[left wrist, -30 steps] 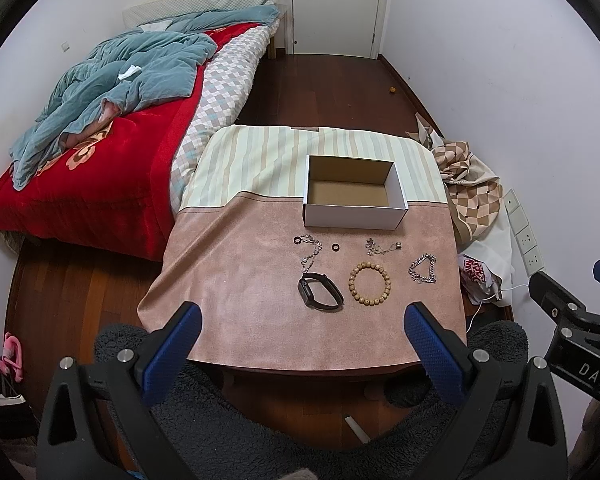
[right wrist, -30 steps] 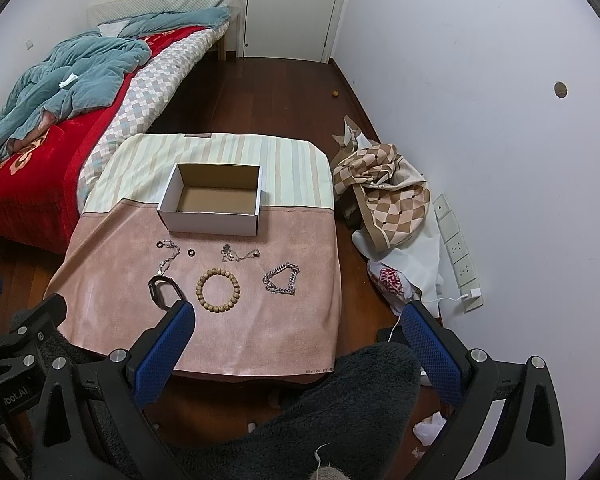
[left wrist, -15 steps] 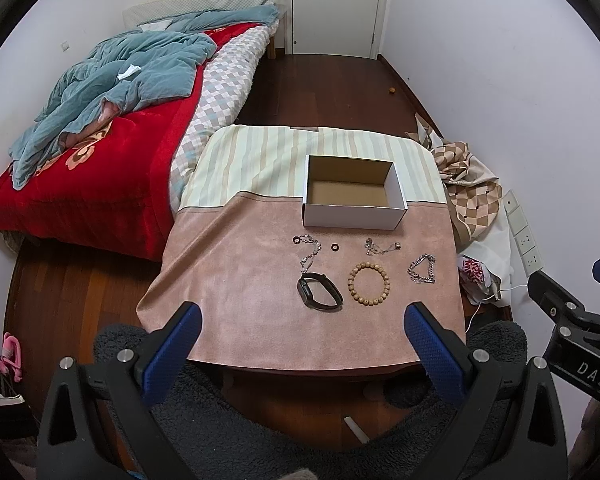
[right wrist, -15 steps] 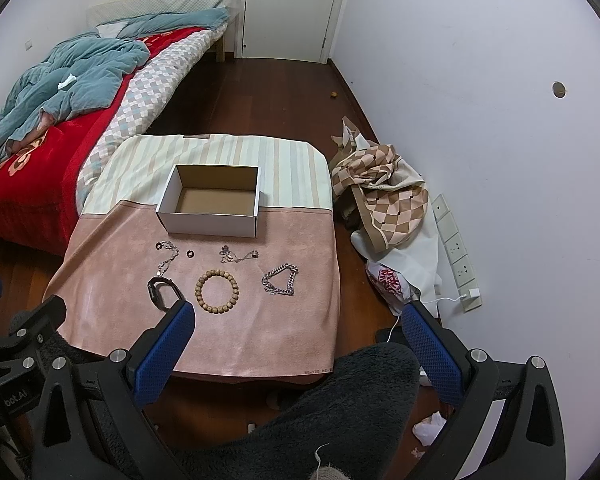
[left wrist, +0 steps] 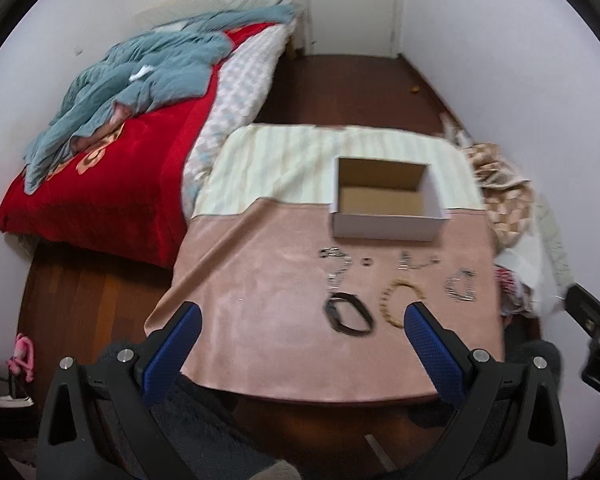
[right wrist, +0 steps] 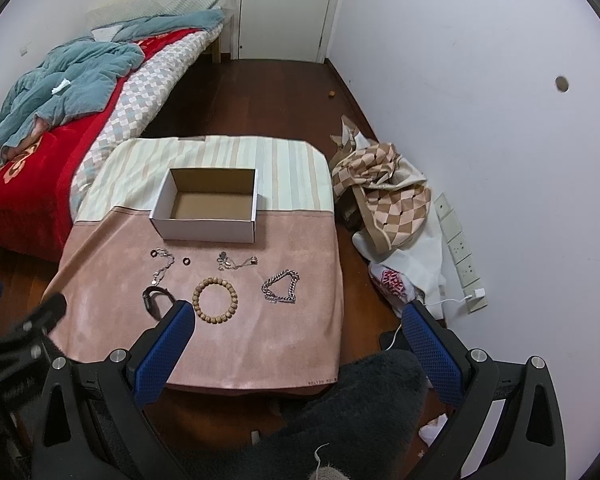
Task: Organize jewelry
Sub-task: 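Grasp the wooden bead bracelet with the right tool while the left grasps the black watch band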
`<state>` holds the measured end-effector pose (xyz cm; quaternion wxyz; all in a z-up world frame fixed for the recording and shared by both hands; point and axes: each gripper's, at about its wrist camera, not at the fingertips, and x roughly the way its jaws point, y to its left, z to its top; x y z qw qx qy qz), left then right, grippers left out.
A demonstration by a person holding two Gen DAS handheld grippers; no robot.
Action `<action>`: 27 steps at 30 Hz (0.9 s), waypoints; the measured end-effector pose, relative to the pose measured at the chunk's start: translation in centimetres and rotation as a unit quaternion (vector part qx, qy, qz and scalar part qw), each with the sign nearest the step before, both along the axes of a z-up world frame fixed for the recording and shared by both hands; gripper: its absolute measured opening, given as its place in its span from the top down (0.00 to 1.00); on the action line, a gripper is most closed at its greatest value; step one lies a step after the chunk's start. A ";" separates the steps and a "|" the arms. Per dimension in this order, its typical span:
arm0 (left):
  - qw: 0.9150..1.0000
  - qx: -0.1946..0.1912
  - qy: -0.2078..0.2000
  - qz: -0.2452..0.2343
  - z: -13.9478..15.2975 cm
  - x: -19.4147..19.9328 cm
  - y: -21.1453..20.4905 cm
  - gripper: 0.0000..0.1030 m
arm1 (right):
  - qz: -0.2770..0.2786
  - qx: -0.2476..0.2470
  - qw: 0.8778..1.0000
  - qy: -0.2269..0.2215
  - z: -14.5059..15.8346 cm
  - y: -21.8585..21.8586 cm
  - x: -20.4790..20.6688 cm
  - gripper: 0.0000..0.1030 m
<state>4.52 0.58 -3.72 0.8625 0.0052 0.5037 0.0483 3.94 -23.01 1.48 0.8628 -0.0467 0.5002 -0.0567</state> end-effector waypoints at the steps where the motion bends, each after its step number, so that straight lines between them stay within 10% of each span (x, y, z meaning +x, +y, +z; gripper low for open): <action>1: 1.000 0.005 0.006 0.010 -1.4 1.0 0.4 0.00 | 0.000 0.006 1.000 0.009 -1.4 0.0 1.0 0.00; 14: 0.991 0.032 0.124 0.040 -15.6 7.1 1.7 0.00 | 0.025 0.039 0.989 0.137 -21.7 2.4 10.1 0.14; 27: 0.987 0.004 0.157 0.038 -19.2 7.6 1.6 0.00 | 0.053 0.064 0.982 0.172 -28.0 4.4 10.4 0.34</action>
